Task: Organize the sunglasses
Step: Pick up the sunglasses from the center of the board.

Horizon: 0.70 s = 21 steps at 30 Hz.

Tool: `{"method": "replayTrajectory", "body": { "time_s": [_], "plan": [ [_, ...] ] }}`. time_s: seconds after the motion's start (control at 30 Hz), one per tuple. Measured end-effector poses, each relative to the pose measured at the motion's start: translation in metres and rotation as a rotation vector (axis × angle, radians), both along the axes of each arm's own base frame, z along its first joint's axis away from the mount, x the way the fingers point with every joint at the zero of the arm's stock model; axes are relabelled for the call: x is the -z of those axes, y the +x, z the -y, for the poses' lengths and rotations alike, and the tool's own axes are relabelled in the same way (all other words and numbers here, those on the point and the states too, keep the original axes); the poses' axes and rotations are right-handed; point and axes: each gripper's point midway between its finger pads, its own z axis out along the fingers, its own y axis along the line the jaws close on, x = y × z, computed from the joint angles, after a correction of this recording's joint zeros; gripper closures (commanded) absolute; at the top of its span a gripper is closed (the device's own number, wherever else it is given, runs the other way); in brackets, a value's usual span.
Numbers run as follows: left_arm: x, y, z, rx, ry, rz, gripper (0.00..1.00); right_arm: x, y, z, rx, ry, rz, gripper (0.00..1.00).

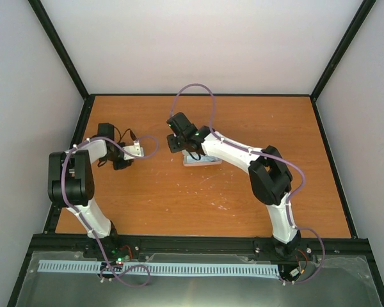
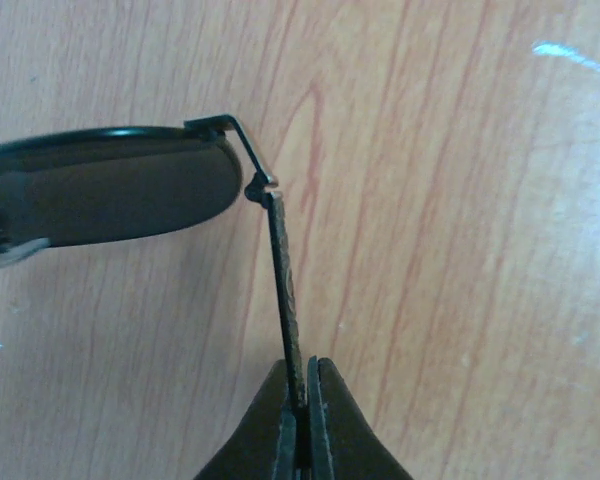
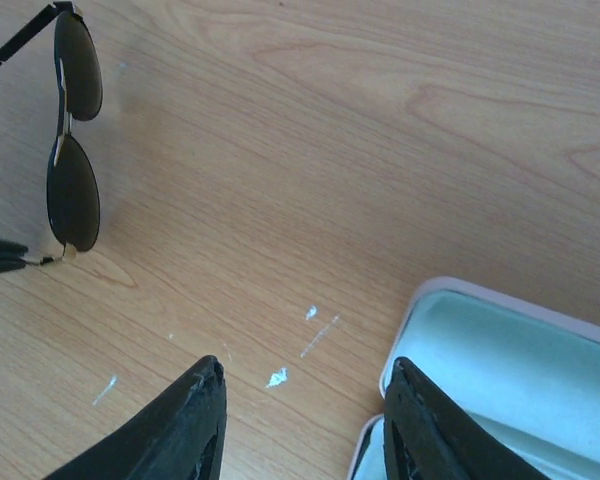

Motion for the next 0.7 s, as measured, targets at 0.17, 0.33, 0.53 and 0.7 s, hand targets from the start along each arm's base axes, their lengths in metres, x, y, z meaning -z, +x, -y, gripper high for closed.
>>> {"method": "replayTrajectory", "body": {
  "time_s": [0.17,0.33,0.53,0.7],
  "plan": [
    [-0.009,-0.012,0.008,0.01,-0.038,-0.01,0.99,-0.006,0.008,-0.018,-0.033,0.031,0.001,0.54],
    [-0.031,-0.028,0.025,0.036,-0.087,0.002,0.99,-0.012,0.008,-0.041,-0.123,0.069,-0.013,0.54],
    [-0.056,-0.046,0.059,0.098,-0.159,0.002,0.99,-0.028,-0.001,-0.073,-0.283,0.15,-0.045,0.52],
    [-0.06,-0.057,0.076,0.117,-0.203,-0.037,0.99,-0.028,-0.016,-0.08,-0.354,0.187,-0.096,0.51]
  ]
}}
